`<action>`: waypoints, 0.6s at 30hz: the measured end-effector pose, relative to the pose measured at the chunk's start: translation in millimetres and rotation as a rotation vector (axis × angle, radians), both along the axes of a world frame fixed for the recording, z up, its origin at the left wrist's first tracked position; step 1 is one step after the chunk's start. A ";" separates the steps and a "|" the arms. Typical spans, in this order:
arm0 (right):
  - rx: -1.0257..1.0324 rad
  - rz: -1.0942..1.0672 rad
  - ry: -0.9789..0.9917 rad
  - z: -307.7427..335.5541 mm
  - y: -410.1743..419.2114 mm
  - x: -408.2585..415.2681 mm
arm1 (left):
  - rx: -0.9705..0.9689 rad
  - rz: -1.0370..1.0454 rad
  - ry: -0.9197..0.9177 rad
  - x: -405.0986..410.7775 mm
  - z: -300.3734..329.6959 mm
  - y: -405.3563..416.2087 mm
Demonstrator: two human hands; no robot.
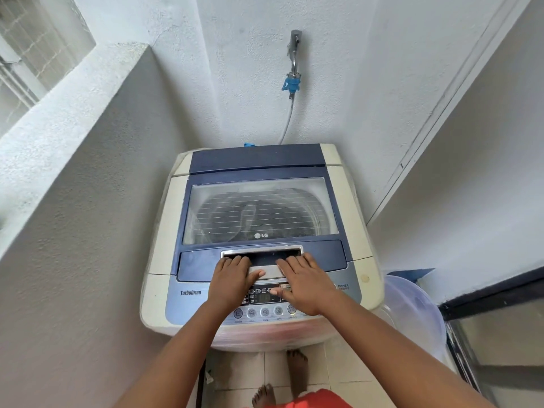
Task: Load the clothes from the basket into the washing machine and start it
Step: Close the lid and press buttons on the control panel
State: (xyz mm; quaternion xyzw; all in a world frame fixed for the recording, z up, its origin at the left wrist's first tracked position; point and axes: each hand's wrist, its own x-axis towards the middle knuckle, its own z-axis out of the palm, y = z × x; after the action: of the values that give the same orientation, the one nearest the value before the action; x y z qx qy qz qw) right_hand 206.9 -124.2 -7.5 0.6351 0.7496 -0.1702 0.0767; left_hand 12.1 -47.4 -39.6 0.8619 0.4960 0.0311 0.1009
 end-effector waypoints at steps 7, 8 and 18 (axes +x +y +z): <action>0.087 -0.002 0.069 -18.3 -19.2 6.4 | -0.089 -0.017 -0.098 -4.7 -3.9 0.6; 0.128 0.001 0.079 -22.9 -24.0 8.7 | -0.104 -0.022 -0.097 -5.6 -2.5 0.9; 0.356 -0.135 -0.019 -42.6 -99.3 50.0 | -0.138 -0.058 -0.175 -9.4 -1.1 0.3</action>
State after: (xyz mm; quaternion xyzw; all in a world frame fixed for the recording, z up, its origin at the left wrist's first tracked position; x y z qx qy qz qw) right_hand 256.9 -223.5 -50.1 0.6888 0.7229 -0.0337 -0.0415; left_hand 2.7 -47.0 -40.6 0.8609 0.4609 0.0693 0.2039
